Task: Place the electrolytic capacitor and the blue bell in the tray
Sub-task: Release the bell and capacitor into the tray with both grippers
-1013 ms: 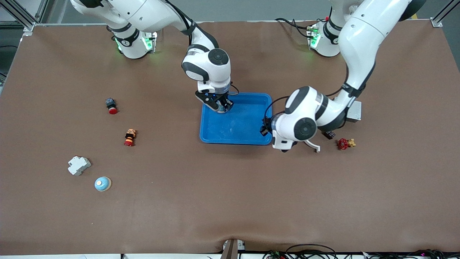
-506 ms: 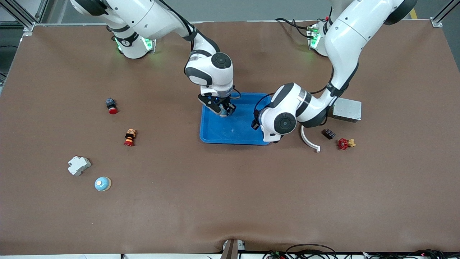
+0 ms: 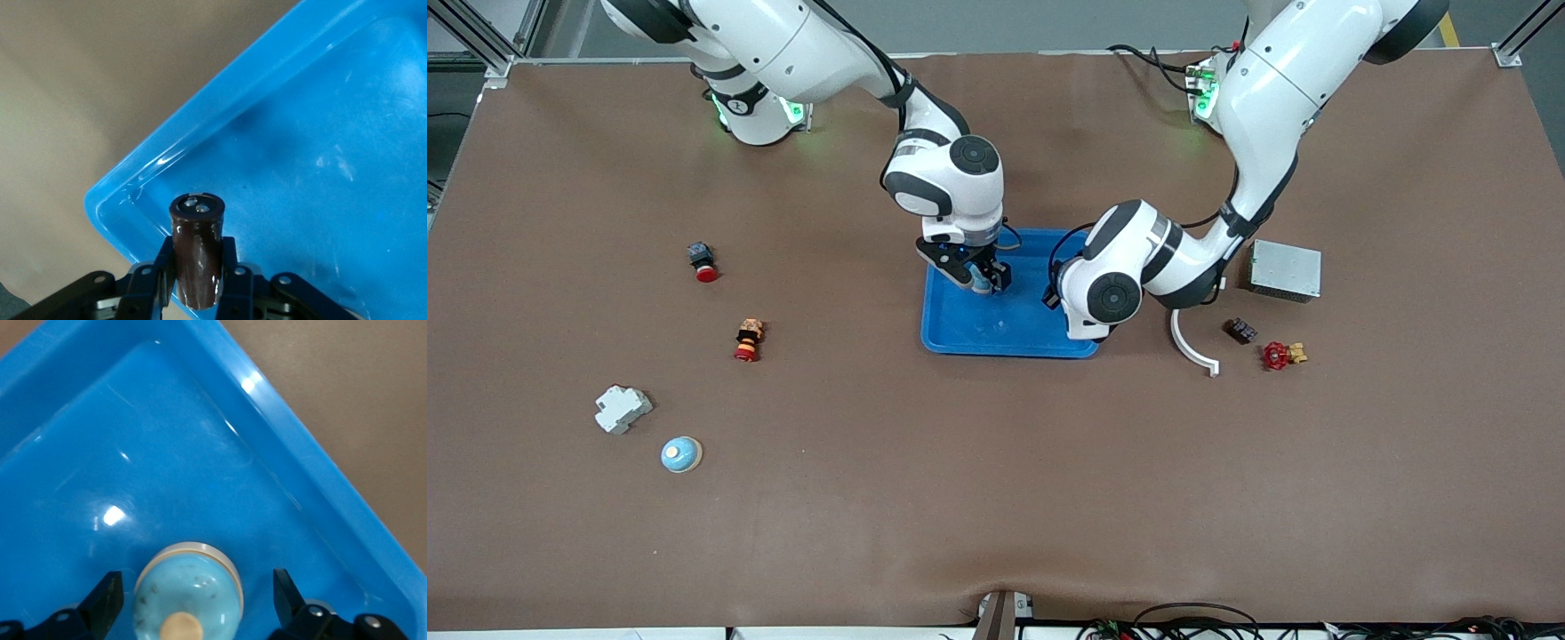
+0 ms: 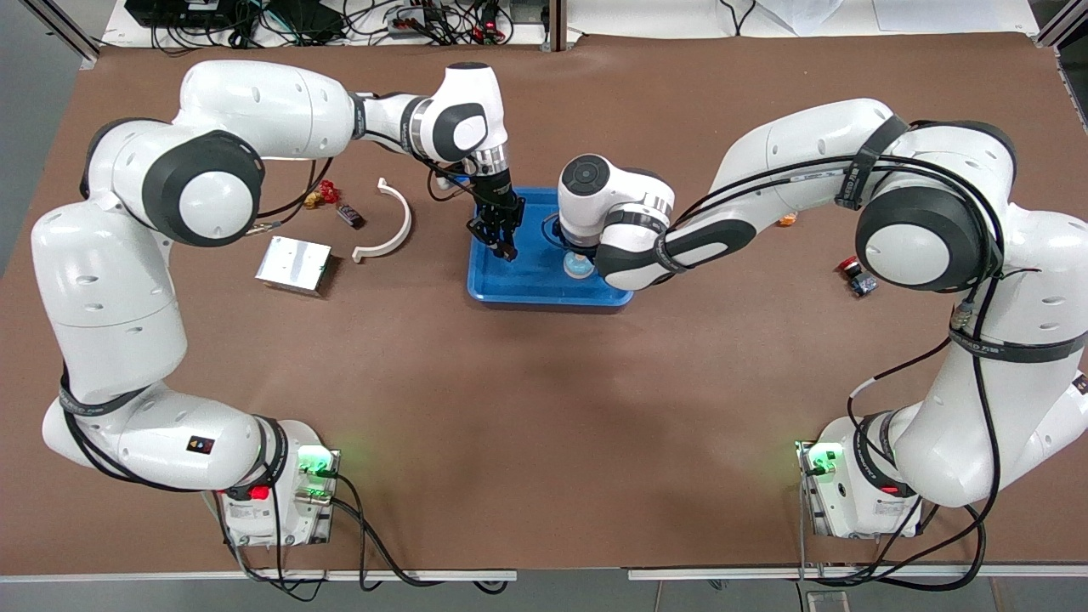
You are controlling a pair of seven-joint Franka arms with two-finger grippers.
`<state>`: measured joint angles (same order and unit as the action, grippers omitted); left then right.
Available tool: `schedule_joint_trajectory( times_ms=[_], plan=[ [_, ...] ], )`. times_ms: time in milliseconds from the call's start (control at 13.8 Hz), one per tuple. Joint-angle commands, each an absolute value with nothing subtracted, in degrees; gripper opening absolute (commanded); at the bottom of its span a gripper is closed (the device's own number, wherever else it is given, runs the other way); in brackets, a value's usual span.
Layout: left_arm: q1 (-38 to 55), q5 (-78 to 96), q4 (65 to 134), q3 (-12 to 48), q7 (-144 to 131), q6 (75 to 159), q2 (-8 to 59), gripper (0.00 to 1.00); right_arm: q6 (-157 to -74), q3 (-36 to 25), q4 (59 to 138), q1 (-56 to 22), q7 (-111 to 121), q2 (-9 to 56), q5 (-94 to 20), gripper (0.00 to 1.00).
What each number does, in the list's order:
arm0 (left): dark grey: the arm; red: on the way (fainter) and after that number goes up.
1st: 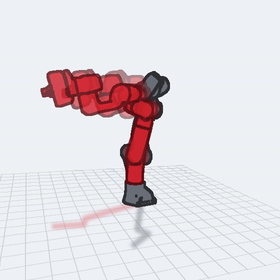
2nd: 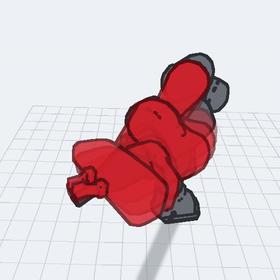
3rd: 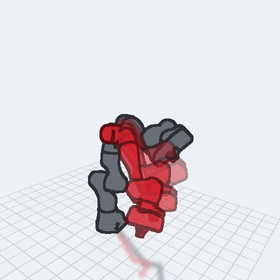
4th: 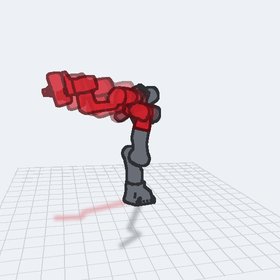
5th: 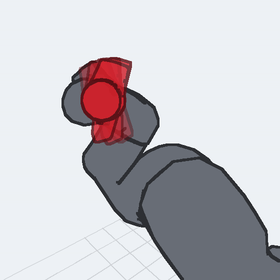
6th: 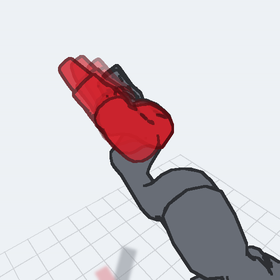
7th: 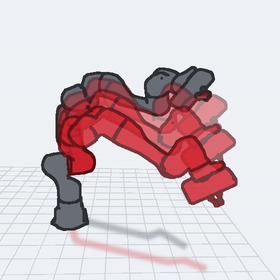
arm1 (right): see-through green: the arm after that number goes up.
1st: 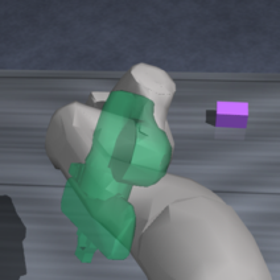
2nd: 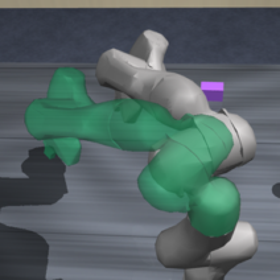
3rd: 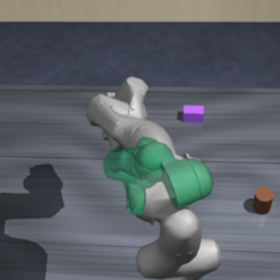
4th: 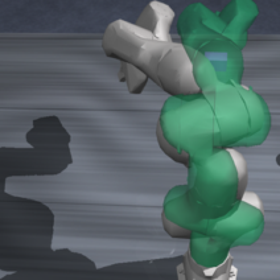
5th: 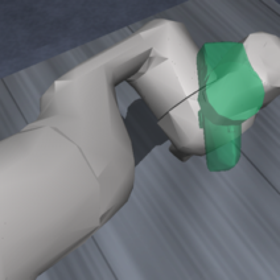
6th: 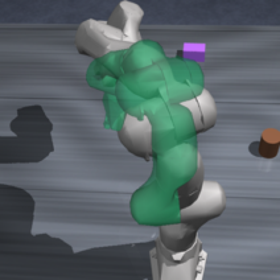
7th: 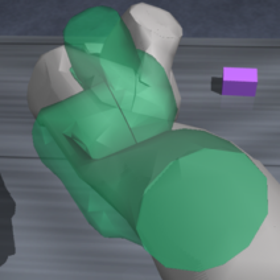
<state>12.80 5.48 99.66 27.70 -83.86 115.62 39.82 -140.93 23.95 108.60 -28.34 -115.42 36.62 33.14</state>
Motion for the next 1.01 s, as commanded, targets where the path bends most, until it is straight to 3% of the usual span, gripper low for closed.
schedule_joint_trajectory(
  times_ms=[0,289,506,724,941],
  plan=[
    [12.92,4.66,99.41,27.33,-85.17,116.19,39.73,1.0,-139.49,24.08,106.26,-28.3,-113.83,37.27,34.37,1.0],
    [11.34,4.39,97.04,27.25,-84.99,115.23,38.15,1.0,-137.56,24.34,104.42,-27.07,-110.33,37.18,34.02,1.0],
    [8.62,4.39,95.72,27.42,-85.08,114.18,33.15,1.0,-135.88,25.57,104.33,-24.1,-102.77,36.91,33.84,1.0],
    [3.45,3.52,89.94,27.33,-83.07,104.46,30.85,1.0,-133.6,27.85,104.33,-19.44,-92.94,36.48,33.84,1.0],
    [0.18,-1.48,86.14,27.34,-73.85,92.49,29.01,1.0,-129.74,33.9,104.5,-9.1,-80.99,34.37,33.58,1.0]
  ],
)
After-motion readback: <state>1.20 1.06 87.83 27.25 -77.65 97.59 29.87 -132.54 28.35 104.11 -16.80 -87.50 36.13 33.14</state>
